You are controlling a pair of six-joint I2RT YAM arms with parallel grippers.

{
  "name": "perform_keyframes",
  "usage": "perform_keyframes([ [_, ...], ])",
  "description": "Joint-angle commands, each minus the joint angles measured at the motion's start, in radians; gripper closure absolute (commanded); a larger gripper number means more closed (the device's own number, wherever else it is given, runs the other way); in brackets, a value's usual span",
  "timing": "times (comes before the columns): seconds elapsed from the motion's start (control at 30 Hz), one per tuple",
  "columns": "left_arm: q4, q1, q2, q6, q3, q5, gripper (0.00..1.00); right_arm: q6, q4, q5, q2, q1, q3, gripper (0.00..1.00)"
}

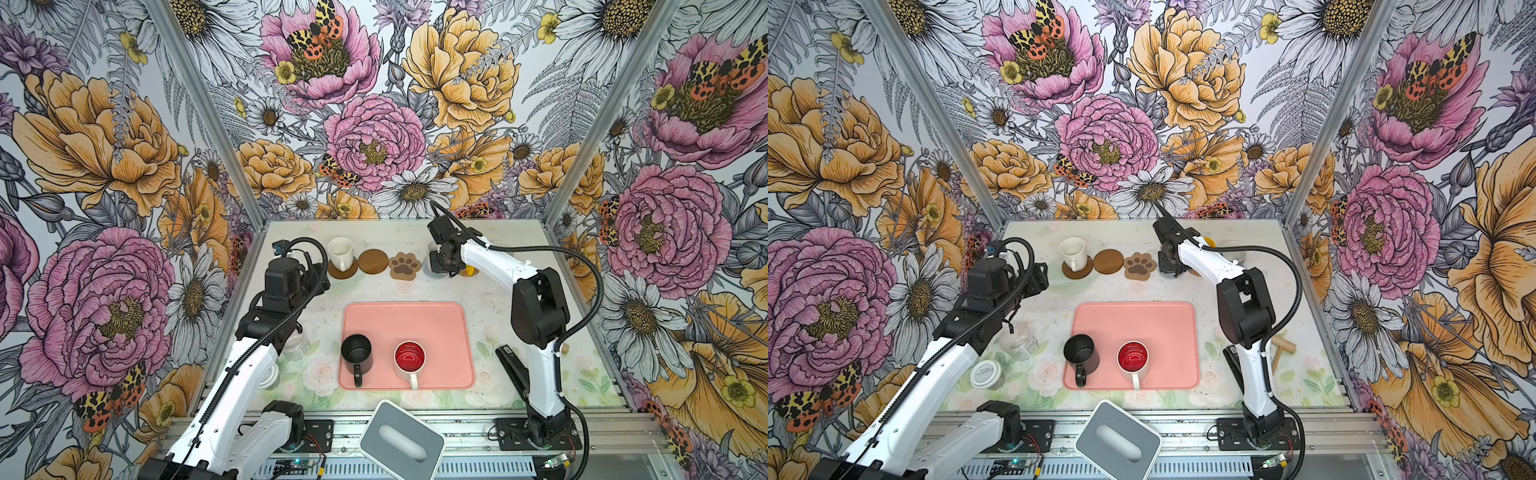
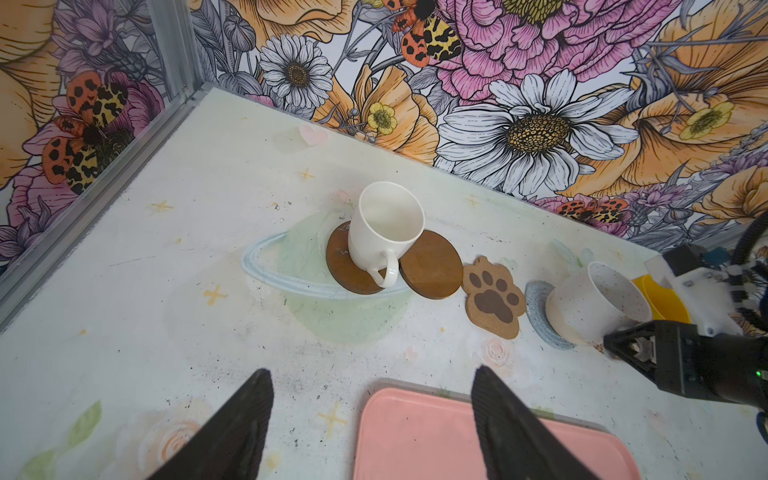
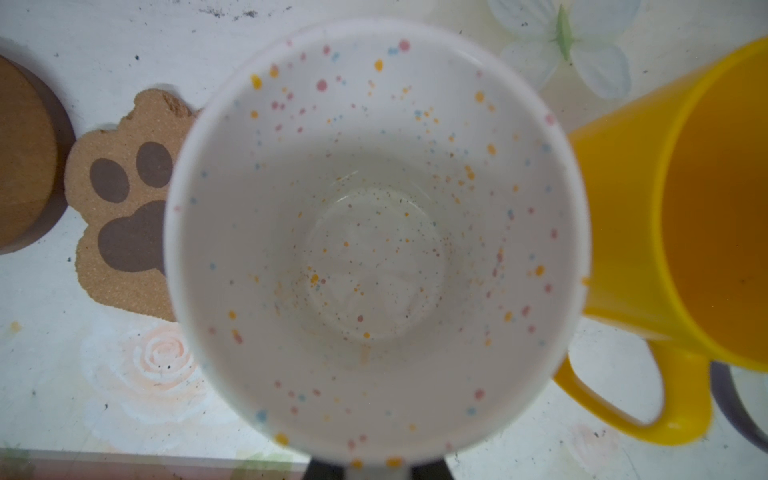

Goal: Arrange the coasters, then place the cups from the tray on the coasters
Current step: 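Lower the speckled cup onto the grey knitted coaster with the right gripper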

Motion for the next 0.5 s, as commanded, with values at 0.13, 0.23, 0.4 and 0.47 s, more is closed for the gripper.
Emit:
perform_keyframes([
  [0.13, -0.010, 0.013, -0.013, 0.013, -0.014, -0.006, 0.23, 0.004, 0.093, 0.035, 0.013, -0.006, 0.057, 1.00],
  [0.23, -0.009, 0.013, -0.009, 0.013, -0.012, -0.005, 0.23, 0.003, 0.096, 0.047, 0.016, -0.006, 0.054, 1.00],
  [0.4, -0.010, 0.015, -0.004, 0.015, -0.010, -0.004, 0.23, 0.001, 0.102, 0.049, 0.014, -0.006, 0.054, 1.00],
  [0.47, -0.010, 0.016, -0.001, 0.015, -0.009, -0.004, 0.23, -0.001, 0.105, 0.050, 0.016, -0.005, 0.054, 1.00],
])
